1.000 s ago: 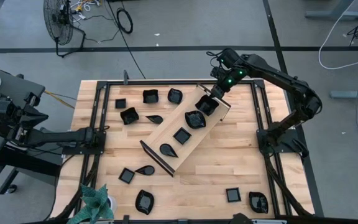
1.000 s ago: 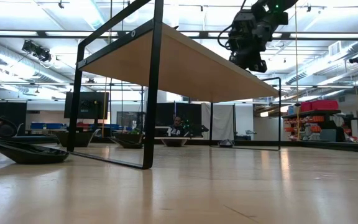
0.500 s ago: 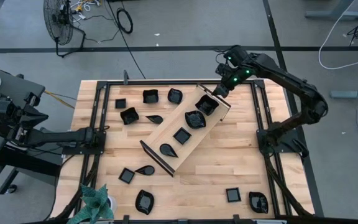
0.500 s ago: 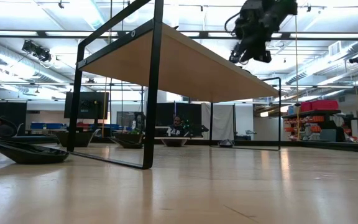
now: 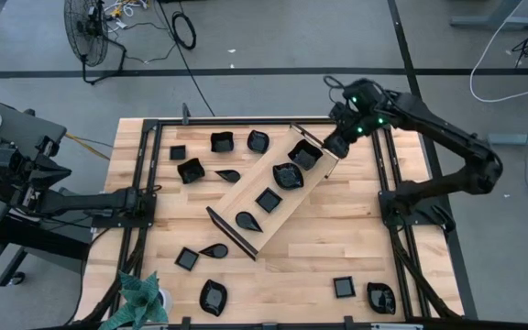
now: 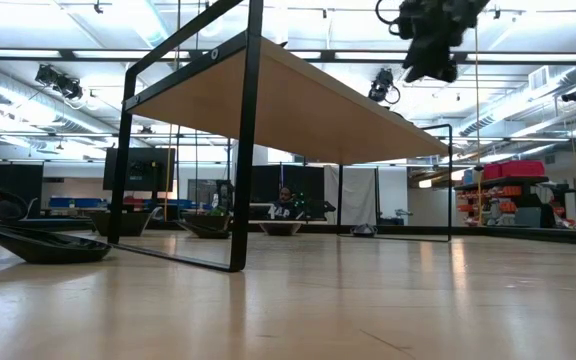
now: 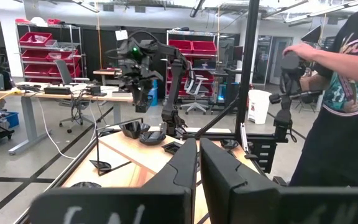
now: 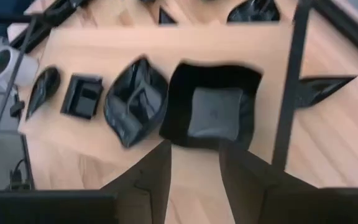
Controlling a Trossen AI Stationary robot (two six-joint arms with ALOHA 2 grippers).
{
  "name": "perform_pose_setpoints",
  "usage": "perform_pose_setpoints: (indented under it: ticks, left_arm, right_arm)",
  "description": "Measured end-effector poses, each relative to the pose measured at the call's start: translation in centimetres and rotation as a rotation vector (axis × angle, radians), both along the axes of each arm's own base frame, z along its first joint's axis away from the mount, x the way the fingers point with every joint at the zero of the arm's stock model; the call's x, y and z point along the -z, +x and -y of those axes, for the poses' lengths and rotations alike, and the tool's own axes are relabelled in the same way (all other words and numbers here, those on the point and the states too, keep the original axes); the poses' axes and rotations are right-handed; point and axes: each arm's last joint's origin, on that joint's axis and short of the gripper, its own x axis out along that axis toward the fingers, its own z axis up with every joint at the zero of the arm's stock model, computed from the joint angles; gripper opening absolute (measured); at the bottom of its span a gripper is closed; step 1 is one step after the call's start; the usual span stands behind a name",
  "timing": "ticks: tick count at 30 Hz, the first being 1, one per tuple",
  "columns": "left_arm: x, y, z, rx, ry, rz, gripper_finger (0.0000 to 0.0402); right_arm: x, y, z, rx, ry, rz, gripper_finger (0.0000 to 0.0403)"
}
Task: Pick & Place Mini shaped plates
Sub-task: Stack the black square shaped plate on top of the black square shaped plate on the shelf
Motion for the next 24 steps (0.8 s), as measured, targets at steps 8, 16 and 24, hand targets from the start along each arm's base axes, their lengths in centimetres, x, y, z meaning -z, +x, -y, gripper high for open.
perform_pose_setpoints:
  ticks: [8,16,24]
  left_arm:
    - [0.0,0.0,0.0,-0.001,0.000,0.000,0.0025]
    - [0.0,0.0,0.0,0.000,0.000,0.000,0.0025]
    - [0.0,0.0,0.0,0.000,0.000,0.000,0.0025]
  right_arm:
    - [2.0,-1.0,-3.9,-0.068,0.032,-0.034,0.0137]
    - [3.0,-1.1,-6.8,-0.174,0.002,-0.067,0.0137]
    - [3.0,-0.5,-10.2,-0.365,-0.027,-0.065,0.0137]
